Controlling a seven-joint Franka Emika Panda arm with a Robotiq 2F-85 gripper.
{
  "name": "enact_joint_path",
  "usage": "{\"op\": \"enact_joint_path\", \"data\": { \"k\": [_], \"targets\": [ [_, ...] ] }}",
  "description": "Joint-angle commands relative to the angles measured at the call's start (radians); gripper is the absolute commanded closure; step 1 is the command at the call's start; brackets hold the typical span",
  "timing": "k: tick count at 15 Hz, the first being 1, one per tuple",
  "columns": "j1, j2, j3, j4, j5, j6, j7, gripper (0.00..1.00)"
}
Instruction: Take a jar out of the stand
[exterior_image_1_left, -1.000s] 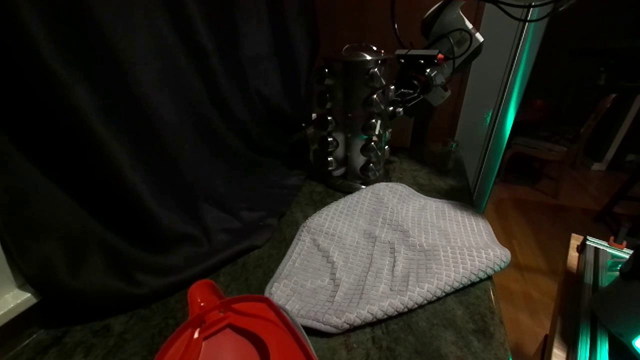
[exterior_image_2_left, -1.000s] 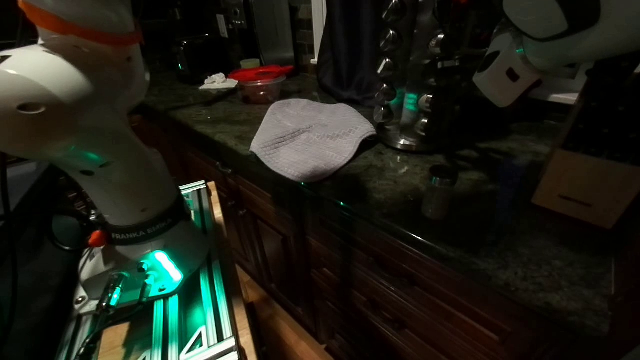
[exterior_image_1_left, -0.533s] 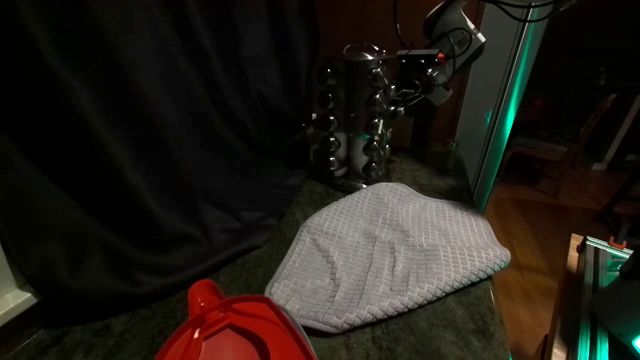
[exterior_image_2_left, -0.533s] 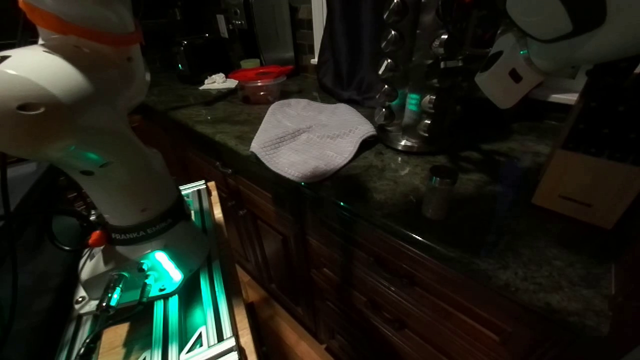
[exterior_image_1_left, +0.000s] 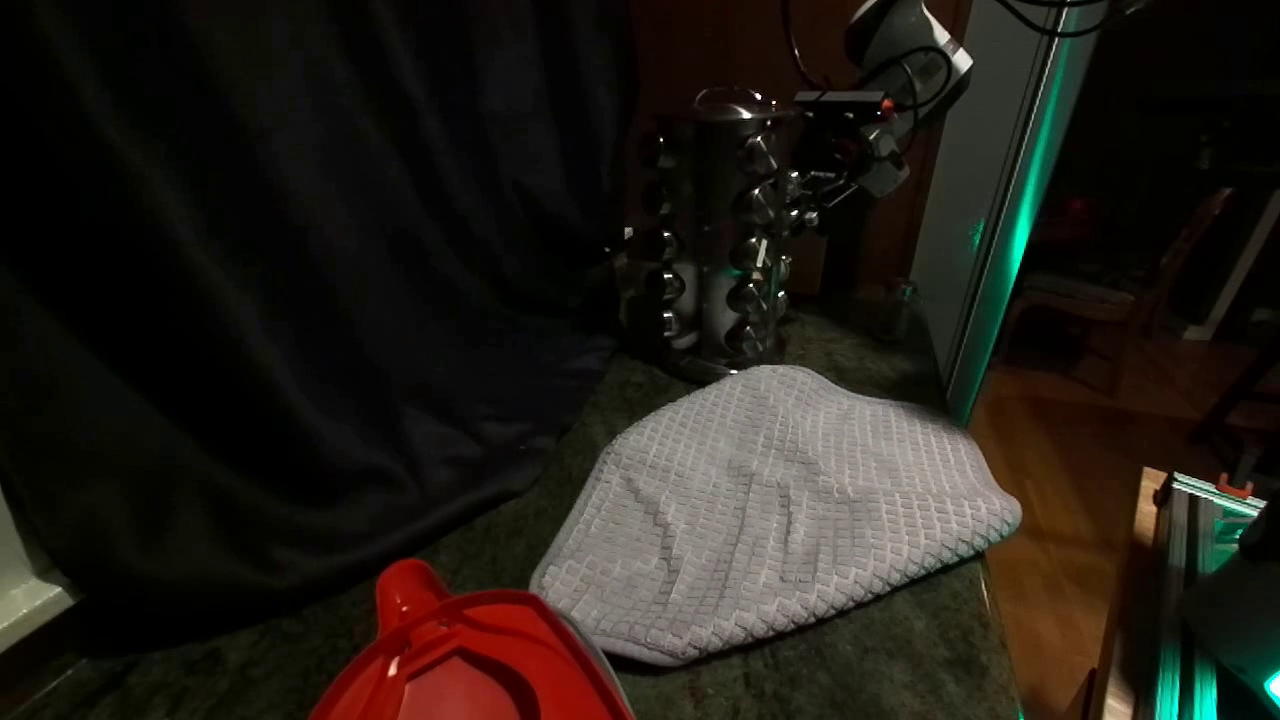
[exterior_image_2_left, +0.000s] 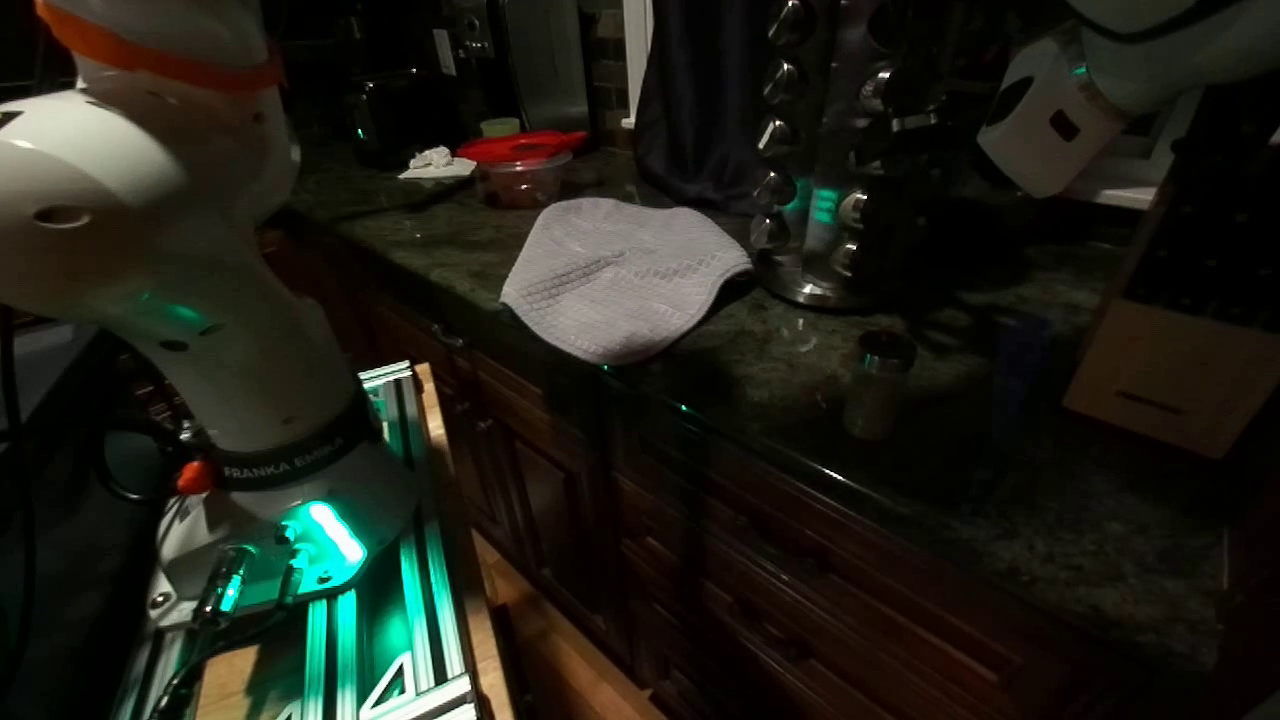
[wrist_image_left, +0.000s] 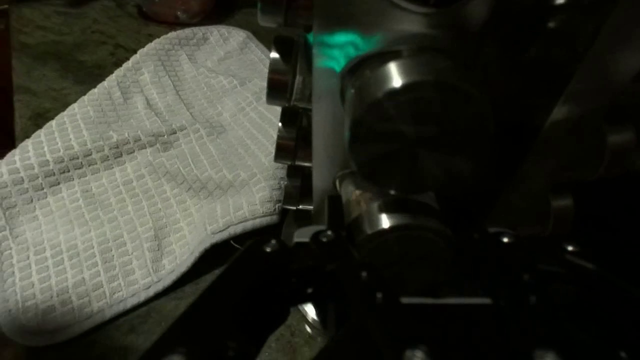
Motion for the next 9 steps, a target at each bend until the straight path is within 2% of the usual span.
{"op": "enact_joint_path", "data": {
  "k": [1, 9],
  "targets": [
    [-0.003, -0.026, -0.009, 0.008, -0.045, 0.023, -0.028, 0.75],
    [-0.022, -0.035, -0.016, -0.009, 0.008, 0.062, -0.017, 0.75]
  ]
}}
